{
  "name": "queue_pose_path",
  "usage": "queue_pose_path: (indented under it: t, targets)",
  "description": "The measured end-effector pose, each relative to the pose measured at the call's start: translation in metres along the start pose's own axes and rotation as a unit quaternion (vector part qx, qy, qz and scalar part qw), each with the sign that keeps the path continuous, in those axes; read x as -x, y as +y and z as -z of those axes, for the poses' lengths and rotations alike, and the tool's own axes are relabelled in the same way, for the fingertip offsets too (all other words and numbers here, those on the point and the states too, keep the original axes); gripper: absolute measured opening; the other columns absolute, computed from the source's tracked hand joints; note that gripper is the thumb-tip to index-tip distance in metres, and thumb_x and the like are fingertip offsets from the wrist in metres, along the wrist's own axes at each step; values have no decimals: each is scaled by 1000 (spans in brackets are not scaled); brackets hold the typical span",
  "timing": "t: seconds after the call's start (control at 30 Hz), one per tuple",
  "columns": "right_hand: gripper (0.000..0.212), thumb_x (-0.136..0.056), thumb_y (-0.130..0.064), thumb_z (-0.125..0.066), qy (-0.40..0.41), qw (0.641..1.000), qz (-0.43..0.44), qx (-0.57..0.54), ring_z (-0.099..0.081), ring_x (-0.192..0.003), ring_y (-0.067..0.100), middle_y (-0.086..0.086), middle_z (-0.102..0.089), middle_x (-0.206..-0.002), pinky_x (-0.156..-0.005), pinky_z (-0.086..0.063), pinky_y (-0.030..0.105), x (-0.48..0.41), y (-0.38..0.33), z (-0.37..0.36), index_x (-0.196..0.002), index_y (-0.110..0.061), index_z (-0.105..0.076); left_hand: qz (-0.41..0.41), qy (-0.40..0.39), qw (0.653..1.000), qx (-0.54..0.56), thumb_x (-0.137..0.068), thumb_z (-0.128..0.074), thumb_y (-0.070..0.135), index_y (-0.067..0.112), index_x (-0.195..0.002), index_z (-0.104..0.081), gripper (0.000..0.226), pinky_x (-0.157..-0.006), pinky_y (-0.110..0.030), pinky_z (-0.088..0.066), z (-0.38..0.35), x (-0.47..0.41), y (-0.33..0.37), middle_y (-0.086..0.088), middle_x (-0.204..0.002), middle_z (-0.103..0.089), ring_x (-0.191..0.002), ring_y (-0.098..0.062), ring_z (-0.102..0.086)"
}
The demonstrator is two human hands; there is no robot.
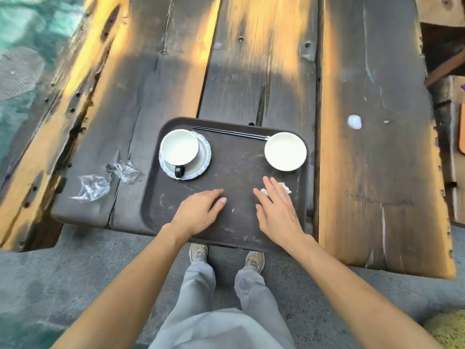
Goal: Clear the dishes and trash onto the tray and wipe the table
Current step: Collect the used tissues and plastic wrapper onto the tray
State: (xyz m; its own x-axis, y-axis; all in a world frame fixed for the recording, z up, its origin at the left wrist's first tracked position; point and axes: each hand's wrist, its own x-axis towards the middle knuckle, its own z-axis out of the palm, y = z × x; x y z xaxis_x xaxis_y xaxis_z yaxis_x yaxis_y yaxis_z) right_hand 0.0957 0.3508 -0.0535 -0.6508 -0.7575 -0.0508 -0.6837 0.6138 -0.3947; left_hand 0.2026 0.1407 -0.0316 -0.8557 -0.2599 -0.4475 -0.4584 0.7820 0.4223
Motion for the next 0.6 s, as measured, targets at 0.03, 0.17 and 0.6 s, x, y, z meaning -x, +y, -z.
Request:
queue_pose_path:
  t: [0.03,0.17,0.6]
  targets:
    - [40,-88,-9,-62,8,1000,17,-22,-42,-136,38,21,-46,-146,-111,-37,50,-3,-11,0,-127,-4,-61,11,22,1000,19,-103,-41,46,22,-138,-59,45,-98,-35,-48,9,10,-11,2,-134,-66,-123,-23,-60]
    - [34,-88,-8,-63,14,994,61,-88,-58,-118,32,14,-60,-132,-98,-49,40,-26,-71,-8,-122,-5,-64,86,133,984,83,-98,-50,44,19,-121,-70,40,-88,-35,-53,43,49,-77,-1,-110,-76,-99,-25,-69]
    - [46,-91,-13,-57,-102,988,70,-86,-54,-122,35,16,-56,-135,-101,-45,43,-140,-249,-72,-136,-8,-52,206,180,961,26,-94,-63,27,18,-152,-43,62,-115,-52,-35,97,68,-259,-18,-162,-30,-146,-39,-31]
